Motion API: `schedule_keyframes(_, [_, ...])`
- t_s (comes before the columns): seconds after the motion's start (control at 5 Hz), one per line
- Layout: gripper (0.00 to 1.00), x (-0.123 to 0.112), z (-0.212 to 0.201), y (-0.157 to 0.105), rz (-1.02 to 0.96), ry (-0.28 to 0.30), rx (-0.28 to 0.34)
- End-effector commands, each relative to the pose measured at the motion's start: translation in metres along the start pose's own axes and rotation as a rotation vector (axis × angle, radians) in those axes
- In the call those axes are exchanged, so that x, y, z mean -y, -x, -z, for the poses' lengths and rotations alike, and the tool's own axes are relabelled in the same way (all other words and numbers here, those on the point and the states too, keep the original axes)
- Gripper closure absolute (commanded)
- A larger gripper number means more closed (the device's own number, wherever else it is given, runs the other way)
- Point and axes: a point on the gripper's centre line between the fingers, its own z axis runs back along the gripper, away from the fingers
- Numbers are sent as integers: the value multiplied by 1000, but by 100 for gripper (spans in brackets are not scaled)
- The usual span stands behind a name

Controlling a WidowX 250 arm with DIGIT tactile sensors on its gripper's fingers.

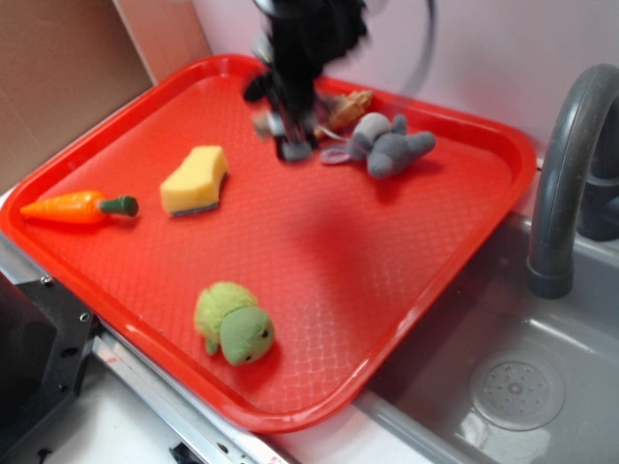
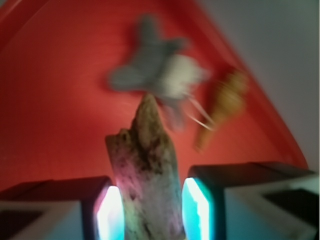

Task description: Grab the wood chip.

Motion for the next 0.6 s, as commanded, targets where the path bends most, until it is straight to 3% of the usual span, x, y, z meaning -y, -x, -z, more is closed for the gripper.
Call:
schedule_keyframes(0.0, [100,-2,-90,64,-543,118,50])
schedule_keyframes(0.2, [100,9,-100,71,-662,156,64])
schedule_keyframes(0.4, [100,9,-97,70,-618,128,55])
